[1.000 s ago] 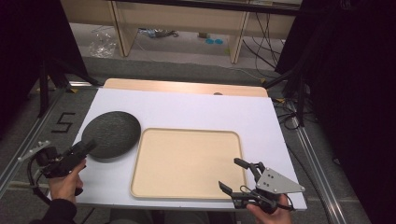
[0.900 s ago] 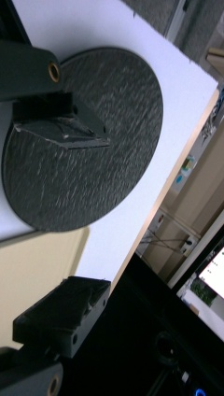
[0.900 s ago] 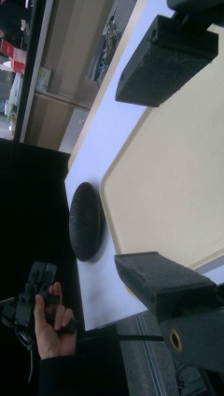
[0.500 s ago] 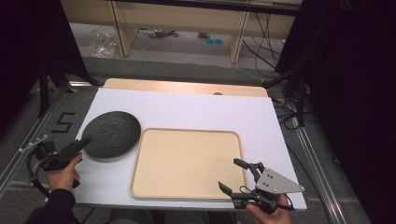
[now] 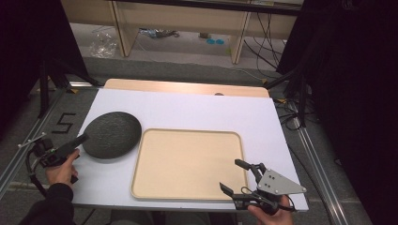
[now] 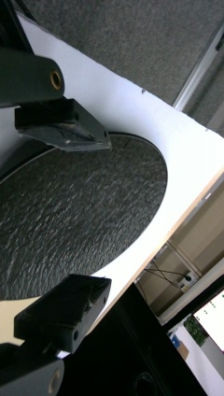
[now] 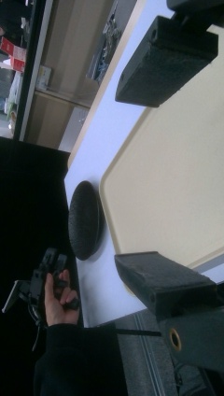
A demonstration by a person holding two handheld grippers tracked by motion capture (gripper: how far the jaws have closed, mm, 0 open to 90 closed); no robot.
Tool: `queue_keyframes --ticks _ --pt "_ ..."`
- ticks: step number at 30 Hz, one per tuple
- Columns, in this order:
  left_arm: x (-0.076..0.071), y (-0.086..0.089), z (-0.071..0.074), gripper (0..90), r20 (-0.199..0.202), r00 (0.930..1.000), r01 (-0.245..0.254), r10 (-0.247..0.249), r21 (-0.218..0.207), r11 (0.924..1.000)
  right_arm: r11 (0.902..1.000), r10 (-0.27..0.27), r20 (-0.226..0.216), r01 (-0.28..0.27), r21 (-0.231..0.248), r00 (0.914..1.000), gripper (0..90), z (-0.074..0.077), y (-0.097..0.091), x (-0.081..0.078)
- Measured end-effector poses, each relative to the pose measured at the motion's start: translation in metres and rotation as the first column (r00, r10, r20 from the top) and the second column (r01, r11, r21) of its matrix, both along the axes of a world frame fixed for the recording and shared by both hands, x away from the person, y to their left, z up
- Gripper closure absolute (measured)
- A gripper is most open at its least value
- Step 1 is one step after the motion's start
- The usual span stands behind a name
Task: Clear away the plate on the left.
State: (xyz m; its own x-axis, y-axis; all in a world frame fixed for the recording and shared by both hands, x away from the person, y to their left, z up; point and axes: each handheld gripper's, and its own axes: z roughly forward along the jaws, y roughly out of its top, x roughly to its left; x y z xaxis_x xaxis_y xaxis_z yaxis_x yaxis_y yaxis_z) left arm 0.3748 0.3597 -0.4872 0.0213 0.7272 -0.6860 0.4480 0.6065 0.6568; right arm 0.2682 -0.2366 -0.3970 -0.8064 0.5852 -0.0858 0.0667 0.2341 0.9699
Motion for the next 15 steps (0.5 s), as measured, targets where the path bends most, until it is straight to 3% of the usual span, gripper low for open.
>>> queue_keyframes --ticks 2,3,11,15 --pt "0.002 0.001 -0.001 29.6 -0.018 0.9998 -0.003 0.003 -0.009 1.0 1.0 0.004 -0.004 -0.004 -0.004 1.0 19.4 0.0 0.0 0.0" --pt "0.003 0.002 -0.002 29.7 -0.007 1.0 0.002 -0.002 -0.022 0.9998 1.0 0.005 0.005 -0.005 0.002 1.0 19.4 -0.001 0.0 0.001" --pt "0.011 0.007 -0.008 29.9 -0.047 0.9984 -0.033 0.032 -0.014 0.9994 1.0 0.004 0.004 -0.004 0.0 1.0 19.5 0.0 0.0 0.0" --pt "0.013 0.009 -0.011 30.3 -0.047 0.9985 -0.029 0.028 -0.029 0.9992 0.9999 0.014 0.004 -0.014 0.0 0.9999 19.7 -0.001 0.001 0.0"
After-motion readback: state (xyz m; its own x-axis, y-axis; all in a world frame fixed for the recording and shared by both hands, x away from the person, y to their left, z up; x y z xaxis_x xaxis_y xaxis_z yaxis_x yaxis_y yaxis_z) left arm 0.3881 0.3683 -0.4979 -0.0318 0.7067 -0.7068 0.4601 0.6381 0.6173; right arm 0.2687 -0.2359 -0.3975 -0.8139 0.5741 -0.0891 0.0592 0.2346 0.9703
